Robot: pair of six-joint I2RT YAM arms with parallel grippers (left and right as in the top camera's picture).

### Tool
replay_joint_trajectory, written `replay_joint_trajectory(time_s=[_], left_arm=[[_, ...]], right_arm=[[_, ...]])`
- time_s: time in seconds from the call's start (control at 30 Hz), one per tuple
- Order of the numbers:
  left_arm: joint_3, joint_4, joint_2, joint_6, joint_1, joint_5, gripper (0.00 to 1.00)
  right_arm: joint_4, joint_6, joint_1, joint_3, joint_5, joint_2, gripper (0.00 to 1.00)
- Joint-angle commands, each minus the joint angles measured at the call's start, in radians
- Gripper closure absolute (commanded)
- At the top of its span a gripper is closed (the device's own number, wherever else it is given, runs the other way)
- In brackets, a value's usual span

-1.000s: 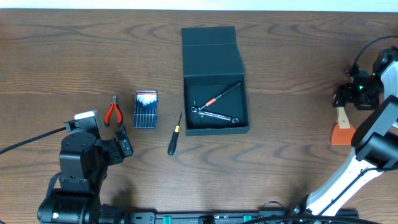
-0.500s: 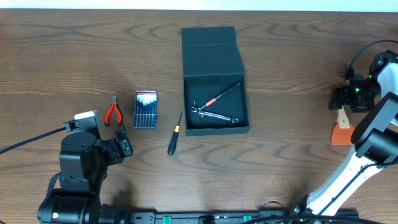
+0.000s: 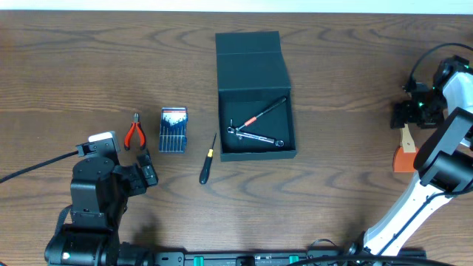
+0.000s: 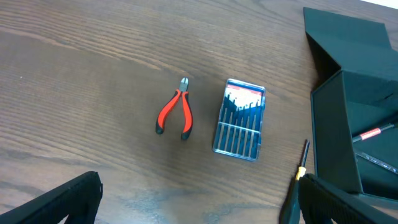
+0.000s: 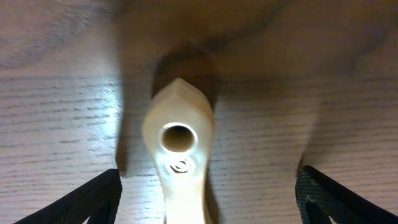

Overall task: Pack container
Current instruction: 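Lower the right gripper and close it on the wooden knife handle, then lift the putty knife and carry it over the black box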

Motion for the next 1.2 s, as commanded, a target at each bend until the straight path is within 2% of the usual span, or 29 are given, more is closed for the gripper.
replay_joint_trajectory(time_s=[0.0,0.27,0.47,0.6,0.67,0.83,0.93,1.03,1.17], left_arm=[[0.025,-0.002,0.001,-0.01,0.003,0.0,0.02],[0.025,-0.002,0.001,-0.01,0.003,0.0,0.01],[0.025,-0.002,0.001,-0.01,0.003,0.0,0.01],[0.025,-0.002,0.001,-0.01,0.003,0.0,0.01],[0.025,-0.002,0.001,-0.01,0.003,0.0,0.02],[0.025,-0.002,0.001,-0.01,0.003,0.0,0.01],[0.025,-0.002,0.001,-0.01,0.003,0.0,0.02],[0.025,-0.002,0.001,-0.01,0.003,0.0,0.02],[0.025,-0.002,0.001,-0.01,0.003,0.016,0.01]], right_arm=[[0.011,0.001,0.015,-0.015,0.032,0.008,0.18],[0.091,0.001,0.027,-0.141,0.038,0.008,0.2],[0.143,0.001,0.027,-0.222,0.034,0.008,0.36],[0.149,0.024,0.026,-0.227,0.021,0.008,0.39],[0.148,0.024,0.026,-0.227,0.019,0.008,0.47],[0.148,0.031,0.026,-0.227,0.017,0.008,0.78],[0.148,0.035,0.026,-0.227,0.011,0.008,0.83],[0.149,0.043,0.026,-0.227,0.011,0.008,0.98],[0.149,0.05,0.027,-0.226,-0.002,0.008,0.99]])
